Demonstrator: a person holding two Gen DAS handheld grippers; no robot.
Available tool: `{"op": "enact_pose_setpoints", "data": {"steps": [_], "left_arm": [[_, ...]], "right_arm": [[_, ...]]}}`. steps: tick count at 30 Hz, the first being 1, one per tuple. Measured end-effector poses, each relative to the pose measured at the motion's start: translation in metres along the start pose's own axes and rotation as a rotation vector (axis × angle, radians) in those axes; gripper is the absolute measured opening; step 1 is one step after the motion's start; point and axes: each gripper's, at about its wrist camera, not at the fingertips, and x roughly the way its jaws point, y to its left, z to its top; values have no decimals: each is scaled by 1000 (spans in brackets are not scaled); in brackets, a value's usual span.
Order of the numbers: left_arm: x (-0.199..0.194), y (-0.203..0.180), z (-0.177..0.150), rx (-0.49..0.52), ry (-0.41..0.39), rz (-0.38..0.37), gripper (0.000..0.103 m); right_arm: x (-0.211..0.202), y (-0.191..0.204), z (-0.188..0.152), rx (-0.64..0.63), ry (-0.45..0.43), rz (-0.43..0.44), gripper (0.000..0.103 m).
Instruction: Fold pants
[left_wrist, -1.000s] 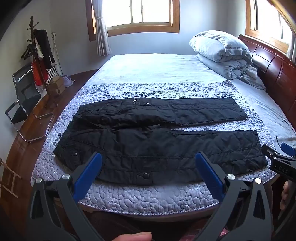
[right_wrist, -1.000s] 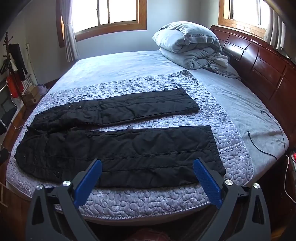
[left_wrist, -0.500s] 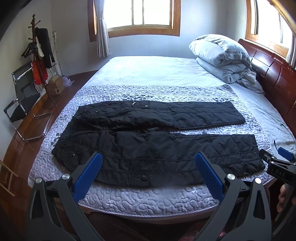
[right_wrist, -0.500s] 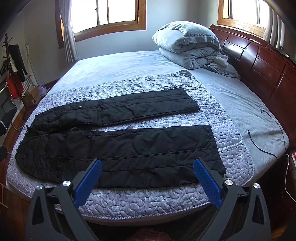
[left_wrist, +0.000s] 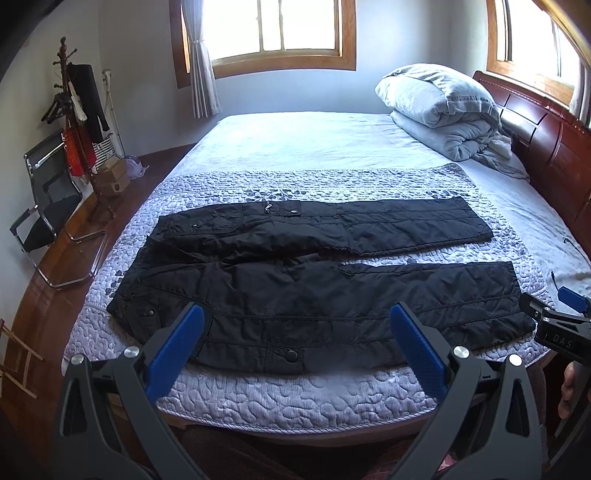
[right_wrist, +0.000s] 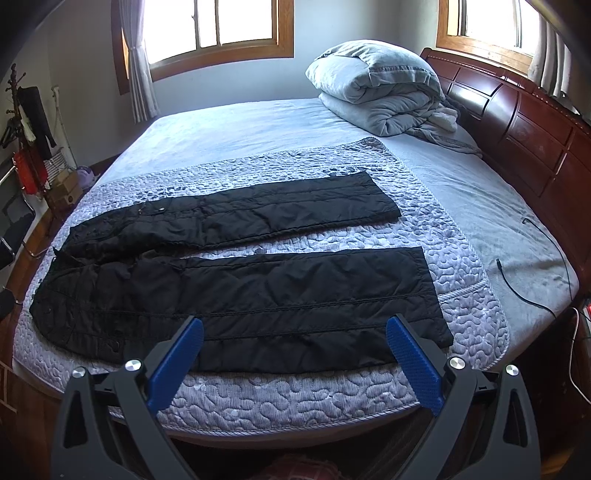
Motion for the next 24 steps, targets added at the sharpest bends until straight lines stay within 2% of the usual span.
{"op": "enact_pose_setpoints", "data": {"steps": [24], "left_arm": [[4,-2,0,7,6,-1,100]], "right_arm": [[8,-1,0,5,18,3,99]]}}
